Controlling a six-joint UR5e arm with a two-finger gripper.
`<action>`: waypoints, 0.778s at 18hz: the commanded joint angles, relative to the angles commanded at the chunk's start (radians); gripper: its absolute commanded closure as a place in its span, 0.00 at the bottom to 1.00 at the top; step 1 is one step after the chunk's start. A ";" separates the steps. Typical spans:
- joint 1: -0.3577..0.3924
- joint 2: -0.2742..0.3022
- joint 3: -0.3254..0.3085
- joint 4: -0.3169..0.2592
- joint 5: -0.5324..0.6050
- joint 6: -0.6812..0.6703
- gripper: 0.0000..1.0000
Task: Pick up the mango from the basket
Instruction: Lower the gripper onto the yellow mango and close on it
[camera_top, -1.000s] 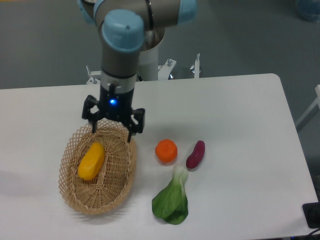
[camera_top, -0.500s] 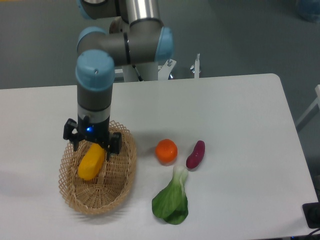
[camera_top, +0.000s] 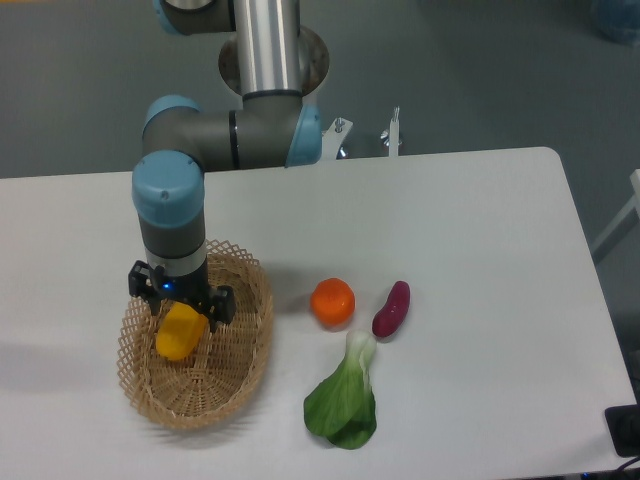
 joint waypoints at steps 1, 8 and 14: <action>-0.005 -0.009 -0.002 0.000 0.003 -0.002 0.00; -0.028 -0.031 -0.002 0.000 0.008 -0.012 0.00; -0.028 -0.042 0.002 0.000 0.011 -0.014 0.07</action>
